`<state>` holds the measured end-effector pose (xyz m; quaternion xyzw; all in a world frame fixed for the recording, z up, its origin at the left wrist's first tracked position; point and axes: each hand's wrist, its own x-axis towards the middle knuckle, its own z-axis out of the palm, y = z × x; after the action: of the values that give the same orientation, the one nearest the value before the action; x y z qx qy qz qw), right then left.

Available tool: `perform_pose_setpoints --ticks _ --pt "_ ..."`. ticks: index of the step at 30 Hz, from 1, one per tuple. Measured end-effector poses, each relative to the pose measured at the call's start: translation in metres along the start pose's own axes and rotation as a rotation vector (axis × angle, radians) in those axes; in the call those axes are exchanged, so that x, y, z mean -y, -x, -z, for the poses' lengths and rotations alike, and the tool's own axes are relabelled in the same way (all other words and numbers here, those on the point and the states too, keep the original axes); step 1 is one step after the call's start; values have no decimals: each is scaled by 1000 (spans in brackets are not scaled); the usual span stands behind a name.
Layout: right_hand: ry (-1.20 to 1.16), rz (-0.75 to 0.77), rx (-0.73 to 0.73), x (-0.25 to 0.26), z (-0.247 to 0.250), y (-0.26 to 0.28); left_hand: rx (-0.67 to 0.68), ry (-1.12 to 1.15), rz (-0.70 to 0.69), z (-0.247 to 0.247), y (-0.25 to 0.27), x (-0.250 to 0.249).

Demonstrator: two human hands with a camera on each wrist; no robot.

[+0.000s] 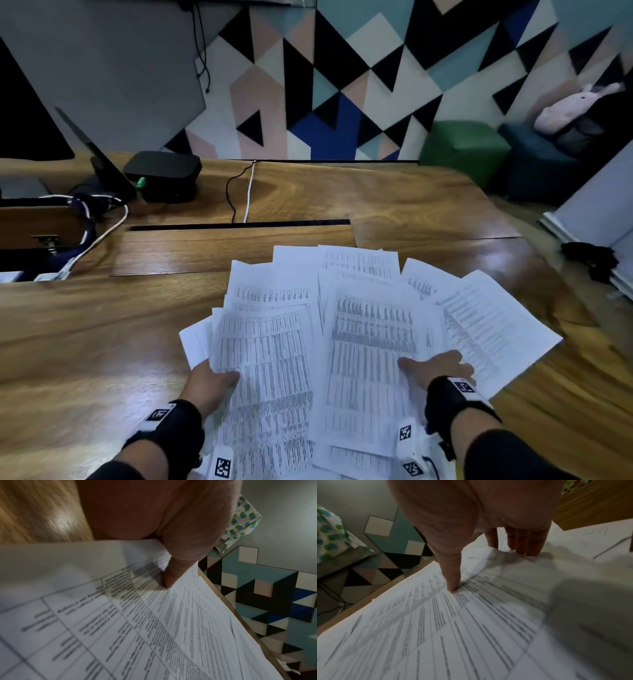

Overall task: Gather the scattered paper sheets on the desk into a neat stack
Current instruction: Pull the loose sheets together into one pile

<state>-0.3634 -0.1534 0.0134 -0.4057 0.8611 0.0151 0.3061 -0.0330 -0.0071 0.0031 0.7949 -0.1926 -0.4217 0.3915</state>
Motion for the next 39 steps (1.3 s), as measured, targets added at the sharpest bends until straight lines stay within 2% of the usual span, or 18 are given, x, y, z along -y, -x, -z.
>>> perform_pose_setpoints --ticks 3,5,9,12,14,19,24,26,28,31,33,35,39 --pt "-14 -15 45 4 -6 2 -6 3 4 0 0 1" --pt "-193 -21 112 8 -8 1 -3 6 6 1 1 1" --pt "-503 107 264 6 -12 0 -5 2 3 0 1 1" --pt "-519 179 335 8 -14 8 -3 11 -2 0 4 -1" --pt "-500 236 309 11 -11 14 -1 16 -4 0 6 -1" --pt "-383 566 140 18 23 33 19 36 10 3 4 3" --pt "-456 747 80 14 70 40 27 56 11 3 3 3" --pt "-556 759 71 12 83 35 30 63 14 3 3 3" --pt "-719 750 122 14 91 32 27 71 18 3 2 3" --pt "-993 714 321 22 95 30 28 70 24 2 1 2" --pt "-1062 669 459 27 86 29 42 66 31 1 -2 4" --pt "-1044 624 552 33 66 32 62 61 34 0 -4 4" --pt "-673 585 455 35 5 48 140 123 105 -3 -8 3"
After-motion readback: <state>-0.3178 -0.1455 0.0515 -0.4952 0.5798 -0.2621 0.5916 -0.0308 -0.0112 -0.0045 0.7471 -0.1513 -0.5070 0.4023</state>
